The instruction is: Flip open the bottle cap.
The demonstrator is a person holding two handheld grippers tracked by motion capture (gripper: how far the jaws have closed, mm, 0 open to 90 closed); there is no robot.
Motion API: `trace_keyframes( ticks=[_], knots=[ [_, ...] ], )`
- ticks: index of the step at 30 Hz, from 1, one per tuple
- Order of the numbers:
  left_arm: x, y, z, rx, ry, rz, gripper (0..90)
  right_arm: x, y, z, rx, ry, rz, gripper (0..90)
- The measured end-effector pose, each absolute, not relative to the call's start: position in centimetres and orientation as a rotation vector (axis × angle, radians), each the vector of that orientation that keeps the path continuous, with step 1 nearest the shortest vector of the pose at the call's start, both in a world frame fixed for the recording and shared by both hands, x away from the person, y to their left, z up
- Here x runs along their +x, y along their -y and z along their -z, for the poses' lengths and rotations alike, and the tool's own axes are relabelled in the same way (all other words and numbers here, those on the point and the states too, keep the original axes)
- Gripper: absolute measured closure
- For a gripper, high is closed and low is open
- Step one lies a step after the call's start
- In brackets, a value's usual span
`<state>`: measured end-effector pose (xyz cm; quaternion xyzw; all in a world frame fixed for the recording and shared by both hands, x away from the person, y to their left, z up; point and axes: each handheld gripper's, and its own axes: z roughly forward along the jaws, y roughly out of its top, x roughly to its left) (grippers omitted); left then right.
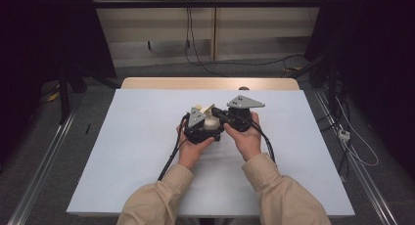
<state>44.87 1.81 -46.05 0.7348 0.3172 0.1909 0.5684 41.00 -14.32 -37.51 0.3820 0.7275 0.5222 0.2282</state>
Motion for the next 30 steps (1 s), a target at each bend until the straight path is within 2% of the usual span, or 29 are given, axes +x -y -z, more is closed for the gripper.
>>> trace_keyframes(
  ticks=[30],
  knots=[
    [44.86, -1.81, 46.04, 1.727, -0.746, -0.449, 5.8, 41.52, 13.73, 37.44, 1.039, -2.002, -1.446, 90.0]
  ],
)
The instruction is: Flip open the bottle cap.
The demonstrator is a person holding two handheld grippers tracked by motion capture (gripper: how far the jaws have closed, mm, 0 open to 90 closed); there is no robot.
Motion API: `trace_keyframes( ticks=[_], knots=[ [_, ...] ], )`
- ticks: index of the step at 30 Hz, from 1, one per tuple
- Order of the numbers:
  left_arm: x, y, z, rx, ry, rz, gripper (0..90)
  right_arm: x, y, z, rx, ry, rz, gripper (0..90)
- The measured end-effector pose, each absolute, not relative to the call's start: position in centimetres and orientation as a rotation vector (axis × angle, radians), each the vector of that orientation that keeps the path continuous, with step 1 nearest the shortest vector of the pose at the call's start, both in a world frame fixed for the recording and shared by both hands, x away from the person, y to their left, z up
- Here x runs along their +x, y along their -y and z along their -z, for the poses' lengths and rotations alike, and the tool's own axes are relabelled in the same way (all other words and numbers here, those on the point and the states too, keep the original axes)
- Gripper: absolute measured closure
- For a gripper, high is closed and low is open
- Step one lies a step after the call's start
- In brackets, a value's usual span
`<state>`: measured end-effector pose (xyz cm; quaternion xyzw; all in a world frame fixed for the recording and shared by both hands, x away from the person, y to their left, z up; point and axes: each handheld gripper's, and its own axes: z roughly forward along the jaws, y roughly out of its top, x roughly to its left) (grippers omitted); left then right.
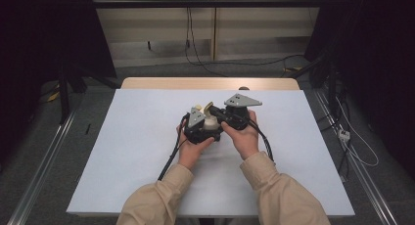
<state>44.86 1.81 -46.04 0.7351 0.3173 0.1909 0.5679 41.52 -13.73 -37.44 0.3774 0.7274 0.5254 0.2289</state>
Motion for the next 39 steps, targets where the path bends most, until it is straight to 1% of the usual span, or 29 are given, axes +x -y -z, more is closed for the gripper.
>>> trace_keyframes(
  ticks=[21, 36, 39],
  knots=[
    [44.88, -1.82, 46.06, 1.723, -0.745, -0.448, 5.7, 42.10, 13.17, 37.27, 1.039, -2.001, -1.443, 90.0],
    [44.88, -1.83, 46.07, 1.726, -0.745, -0.443, 5.4, 42.11, 13.76, 37.15, 1.055, -1.990, -1.454, 89.9],
    [44.87, -1.92, 46.06, 1.732, -0.740, -0.440, 5.3, 41.95, 13.82, 37.18, 1.049, -1.997, -1.460, 86.5]
  ],
)
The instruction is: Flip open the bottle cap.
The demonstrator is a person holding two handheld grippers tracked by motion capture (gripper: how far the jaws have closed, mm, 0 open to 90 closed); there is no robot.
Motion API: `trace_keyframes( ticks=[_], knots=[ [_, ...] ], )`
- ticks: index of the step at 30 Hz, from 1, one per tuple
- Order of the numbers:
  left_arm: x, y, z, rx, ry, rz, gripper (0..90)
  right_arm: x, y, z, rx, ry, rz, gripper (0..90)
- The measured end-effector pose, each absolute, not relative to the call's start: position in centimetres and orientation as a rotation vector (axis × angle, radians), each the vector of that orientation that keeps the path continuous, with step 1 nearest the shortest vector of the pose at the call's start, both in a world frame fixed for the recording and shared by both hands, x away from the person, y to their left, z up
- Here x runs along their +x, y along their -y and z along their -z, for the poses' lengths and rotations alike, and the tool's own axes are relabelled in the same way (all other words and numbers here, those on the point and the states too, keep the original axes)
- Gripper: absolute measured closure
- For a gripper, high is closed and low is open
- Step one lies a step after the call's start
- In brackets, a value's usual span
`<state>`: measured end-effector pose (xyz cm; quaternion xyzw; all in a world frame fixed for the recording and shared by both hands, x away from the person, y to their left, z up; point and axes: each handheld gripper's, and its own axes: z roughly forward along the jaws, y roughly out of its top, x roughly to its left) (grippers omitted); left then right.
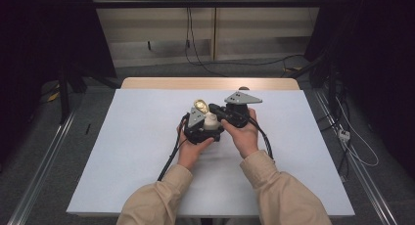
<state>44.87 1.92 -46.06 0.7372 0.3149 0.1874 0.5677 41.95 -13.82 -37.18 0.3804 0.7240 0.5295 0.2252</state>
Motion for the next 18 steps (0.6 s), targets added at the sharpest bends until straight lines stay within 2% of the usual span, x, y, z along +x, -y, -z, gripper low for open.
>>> trace_keyframes(
  ticks=[4, 13, 18],
  knots=[
    [44.9, -1.9, 46.1, 1.734, -0.739, -0.442, 5.1, 41.6, 13.9, 37.2, 1.041, -1.990, -1.454, 78.1],
    [44.9, -2.2, 46.1, 1.749, -0.721, -0.419, 4.9, 40.3, 15.4, 37.8, 1.061, -1.982, -1.451, 49.5],
    [44.8, -2.4, 46.0, 1.764, -0.720, -0.421, 4.8, 39.5, 16.5, 38.2, 1.089, -1.967, -1.472, 38.3]
  ],
)
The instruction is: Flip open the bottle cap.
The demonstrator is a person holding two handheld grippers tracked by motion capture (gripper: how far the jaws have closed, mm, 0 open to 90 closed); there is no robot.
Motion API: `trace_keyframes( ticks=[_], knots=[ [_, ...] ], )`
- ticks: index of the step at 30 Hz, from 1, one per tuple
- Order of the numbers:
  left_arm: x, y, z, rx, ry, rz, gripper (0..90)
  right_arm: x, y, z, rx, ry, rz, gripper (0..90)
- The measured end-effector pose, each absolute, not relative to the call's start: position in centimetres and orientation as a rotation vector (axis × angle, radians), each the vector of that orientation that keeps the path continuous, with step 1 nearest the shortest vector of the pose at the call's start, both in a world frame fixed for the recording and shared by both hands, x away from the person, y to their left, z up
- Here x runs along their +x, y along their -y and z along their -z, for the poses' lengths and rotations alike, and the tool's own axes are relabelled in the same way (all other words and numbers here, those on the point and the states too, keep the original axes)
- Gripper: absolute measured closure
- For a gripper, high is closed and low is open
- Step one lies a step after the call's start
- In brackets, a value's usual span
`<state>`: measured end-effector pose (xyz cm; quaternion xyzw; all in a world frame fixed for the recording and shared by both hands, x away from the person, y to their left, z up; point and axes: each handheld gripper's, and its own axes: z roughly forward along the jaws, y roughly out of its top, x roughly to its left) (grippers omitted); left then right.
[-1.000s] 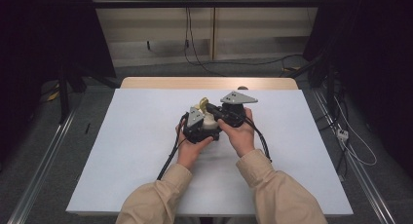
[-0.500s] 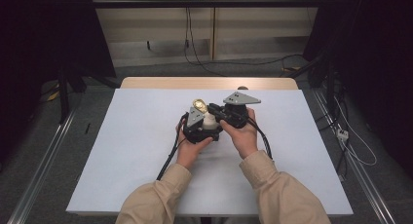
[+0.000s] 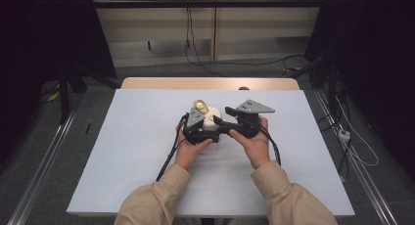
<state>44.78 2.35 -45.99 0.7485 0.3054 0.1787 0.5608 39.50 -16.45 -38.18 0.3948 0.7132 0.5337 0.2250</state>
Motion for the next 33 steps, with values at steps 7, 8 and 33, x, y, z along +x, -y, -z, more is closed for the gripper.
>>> trace_keyframes(
  ticks=[7, 8, 33],
  knots=[
    [44.8, -2.3, 46.0, 1.766, -0.747, -0.404, 4.3, 38.4, 17.0, 38.5, 1.080, -1.958, -1.492, 29.4],
    [44.8, -2.3, 46.1, 1.767, -0.749, -0.398, 4.3, 38.3, 17.2, 38.5, 1.065, -1.956, -1.488, 28.0],
    [44.1, -2.8, 45.9, 1.908, -0.756, -0.409, 3.5, 33.7, 21.3, 41.5, 1.096, -1.920, -1.498, 21.8]
  ],
)
